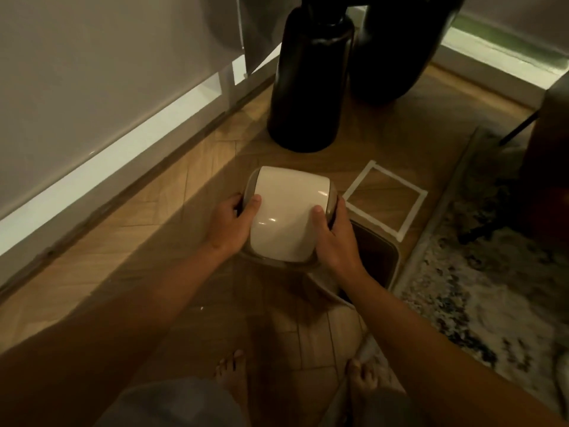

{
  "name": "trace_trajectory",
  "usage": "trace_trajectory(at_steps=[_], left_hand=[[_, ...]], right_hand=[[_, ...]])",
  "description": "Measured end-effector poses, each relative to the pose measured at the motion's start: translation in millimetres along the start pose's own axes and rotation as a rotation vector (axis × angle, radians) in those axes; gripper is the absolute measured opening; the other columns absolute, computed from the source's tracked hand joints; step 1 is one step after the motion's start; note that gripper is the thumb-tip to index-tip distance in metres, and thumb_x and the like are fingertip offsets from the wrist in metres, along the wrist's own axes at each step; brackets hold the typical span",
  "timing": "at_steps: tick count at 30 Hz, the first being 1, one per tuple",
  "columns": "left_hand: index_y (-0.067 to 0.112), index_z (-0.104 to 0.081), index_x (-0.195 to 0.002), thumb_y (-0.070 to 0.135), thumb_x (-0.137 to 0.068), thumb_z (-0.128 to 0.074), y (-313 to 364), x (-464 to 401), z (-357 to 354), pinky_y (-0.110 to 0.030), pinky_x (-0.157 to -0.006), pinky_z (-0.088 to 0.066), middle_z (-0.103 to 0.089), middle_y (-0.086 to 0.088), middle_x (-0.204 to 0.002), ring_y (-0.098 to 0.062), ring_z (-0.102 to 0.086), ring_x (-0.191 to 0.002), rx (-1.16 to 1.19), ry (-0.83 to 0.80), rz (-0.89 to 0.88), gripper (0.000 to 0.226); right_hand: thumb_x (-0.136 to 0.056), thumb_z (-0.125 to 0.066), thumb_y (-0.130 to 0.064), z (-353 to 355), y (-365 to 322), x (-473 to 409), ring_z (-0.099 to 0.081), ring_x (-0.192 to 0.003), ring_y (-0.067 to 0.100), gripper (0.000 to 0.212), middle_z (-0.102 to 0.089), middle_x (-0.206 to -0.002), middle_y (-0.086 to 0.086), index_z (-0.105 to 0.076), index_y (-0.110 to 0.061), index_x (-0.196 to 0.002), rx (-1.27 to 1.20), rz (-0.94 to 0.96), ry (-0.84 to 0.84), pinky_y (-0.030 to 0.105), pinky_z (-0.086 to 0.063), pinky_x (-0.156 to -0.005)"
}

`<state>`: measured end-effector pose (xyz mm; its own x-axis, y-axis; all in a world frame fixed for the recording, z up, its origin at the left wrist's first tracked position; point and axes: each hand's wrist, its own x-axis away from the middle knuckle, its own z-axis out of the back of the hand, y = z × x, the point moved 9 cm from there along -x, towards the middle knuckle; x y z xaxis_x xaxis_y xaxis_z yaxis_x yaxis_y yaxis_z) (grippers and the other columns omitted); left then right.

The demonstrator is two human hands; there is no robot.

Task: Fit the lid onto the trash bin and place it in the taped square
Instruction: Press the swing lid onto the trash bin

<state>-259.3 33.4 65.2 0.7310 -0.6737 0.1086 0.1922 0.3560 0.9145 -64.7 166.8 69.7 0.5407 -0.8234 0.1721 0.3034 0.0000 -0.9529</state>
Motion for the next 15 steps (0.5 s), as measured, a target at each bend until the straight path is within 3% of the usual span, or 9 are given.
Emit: trace_trajectory(at_steps=[2, 4, 6, 10, 12, 15], left_hand=[[0.038, -0.060, -0.115, 0.067, -0.089, -0.047, 12, 1, -31, -0.003, -0.056, -0.044, -0.062, 0.022, -0.093, 0.017, -0.060, -0.079, 0.015, -0.055, 0.007, 0.041], [0.034, -0.063, -0.118, 0.069, -0.088, -0.047, 20, 1, -56, -0.012, -0.065, -0.046, -0.062, 0.022, -0.094, 0.007, -0.062, -0.083, 0.021, -0.081, 0.012, 0.049], [0.028, -0.066, -0.118, 0.070, -0.087, -0.047, 26, 0, -82, -0.021, -0.072, -0.045, -0.062, 0.020, -0.095, 0.003, -0.058, -0.088, 0.001, -0.109, -0.006, 0.055], [0.024, -0.066, -0.122, 0.062, -0.091, -0.050, 29, 2, -127, -0.004, -0.061, -0.039, -0.058, 0.028, -0.091, 0.011, -0.054, -0.081, -0.026, -0.166, -0.006, 0.051], [0.024, -0.066, -0.122, 0.060, -0.092, -0.051, 24, 3, -147, -0.004, -0.060, -0.040, -0.058, 0.027, -0.091, 0.011, -0.055, -0.079, -0.035, -0.207, 0.010, 0.049], [0.027, -0.067, -0.118, 0.062, -0.092, -0.049, 17, 5, -165, -0.007, -0.062, -0.039, -0.060, 0.024, -0.090, 0.009, -0.056, -0.081, -0.086, -0.244, 0.017, 0.047]], right_hand=[[-0.101, -0.049, -0.058, 32, 5, 2, -0.050, -0.131, 0.017, 0.065, -0.048, -0.149, -0.003, -0.030, -0.035, -0.159, 0.027, 0.015, 0.048, 0.031, -0.053, -0.092], [-0.102, -0.047, -0.058, 59, 13, 5, -0.054, -0.118, -0.006, 0.062, -0.053, -0.140, -0.011, -0.033, -0.034, -0.157, 0.048, 0.026, 0.086, 0.009, -0.048, -0.078], [-0.104, -0.047, -0.055, 84, 22, 9, -0.052, -0.102, -0.027, 0.056, -0.056, -0.128, -0.020, -0.037, -0.032, -0.154, 0.075, 0.033, 0.131, -0.002, -0.044, -0.066], [-0.103, -0.048, -0.055, 121, 46, 18, -0.052, -0.104, -0.025, 0.049, -0.057, -0.126, -0.025, -0.043, -0.035, -0.148, 0.084, -0.008, 0.196, 0.004, -0.046, -0.071], [-0.104, -0.048, -0.055, 133, 58, 20, -0.053, -0.106, -0.023, 0.046, -0.055, -0.125, -0.030, -0.044, -0.036, -0.146, 0.067, -0.028, 0.206, 0.005, -0.045, -0.076], [-0.106, -0.049, -0.050, 145, 73, 24, -0.058, -0.115, 0.000, 0.053, -0.057, -0.129, -0.019, -0.042, -0.029, -0.154, 0.066, -0.057, 0.236, 0.024, -0.049, -0.091]])
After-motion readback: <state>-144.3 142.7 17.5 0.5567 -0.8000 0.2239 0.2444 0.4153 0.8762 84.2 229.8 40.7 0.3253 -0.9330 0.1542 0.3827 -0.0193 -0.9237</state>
